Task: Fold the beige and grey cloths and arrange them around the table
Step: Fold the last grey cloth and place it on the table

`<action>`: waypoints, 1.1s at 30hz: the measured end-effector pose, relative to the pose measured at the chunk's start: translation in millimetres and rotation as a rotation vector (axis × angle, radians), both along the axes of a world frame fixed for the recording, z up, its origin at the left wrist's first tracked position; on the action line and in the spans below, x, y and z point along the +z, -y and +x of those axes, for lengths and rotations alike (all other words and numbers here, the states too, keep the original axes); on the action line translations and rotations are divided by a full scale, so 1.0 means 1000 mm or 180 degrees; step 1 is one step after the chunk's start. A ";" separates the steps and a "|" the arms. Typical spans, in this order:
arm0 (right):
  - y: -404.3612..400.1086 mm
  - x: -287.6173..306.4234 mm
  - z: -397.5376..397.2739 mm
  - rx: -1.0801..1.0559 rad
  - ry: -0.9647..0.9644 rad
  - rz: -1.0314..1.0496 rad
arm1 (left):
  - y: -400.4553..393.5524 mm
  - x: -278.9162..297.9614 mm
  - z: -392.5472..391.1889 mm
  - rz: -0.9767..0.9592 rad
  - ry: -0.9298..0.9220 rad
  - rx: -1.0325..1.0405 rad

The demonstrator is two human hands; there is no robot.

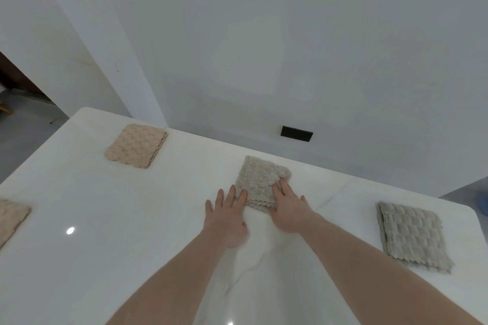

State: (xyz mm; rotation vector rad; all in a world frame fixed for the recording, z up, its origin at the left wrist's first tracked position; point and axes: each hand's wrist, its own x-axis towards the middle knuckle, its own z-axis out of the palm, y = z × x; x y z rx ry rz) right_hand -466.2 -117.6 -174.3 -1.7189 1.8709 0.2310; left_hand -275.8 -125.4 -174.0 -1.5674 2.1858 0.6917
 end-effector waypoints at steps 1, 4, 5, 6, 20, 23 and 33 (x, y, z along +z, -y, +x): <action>-0.004 -0.001 0.000 -0.0031 0.0072 -0.0030 | -0.001 -0.001 0.002 -0.0022 -0.0079 0.0022; -0.027 -0.007 0.001 -0.0262 0.0311 -0.0219 | -0.004 0.002 0.010 -0.0258 -0.0503 0.0151; -0.035 -0.010 0.002 -0.0306 0.0327 -0.0284 | -0.005 0.004 0.013 -0.0427 -0.0658 0.0189; -0.042 -0.012 0.003 -0.0305 0.0293 -0.0340 | -0.005 0.005 0.016 -0.0608 -0.0790 0.0216; -0.040 -0.015 -0.005 0.0013 -0.0332 -0.0242 | 0.044 -0.008 -0.018 -0.0176 -0.0140 -0.0186; -0.031 -0.015 -0.008 0.0084 -0.0437 -0.0215 | 0.054 -0.010 -0.022 -0.0185 0.0029 -0.0192; -0.019 -0.004 -0.011 -0.0477 0.0235 -0.1021 | 0.048 -0.017 -0.030 -0.0093 -0.0083 0.0111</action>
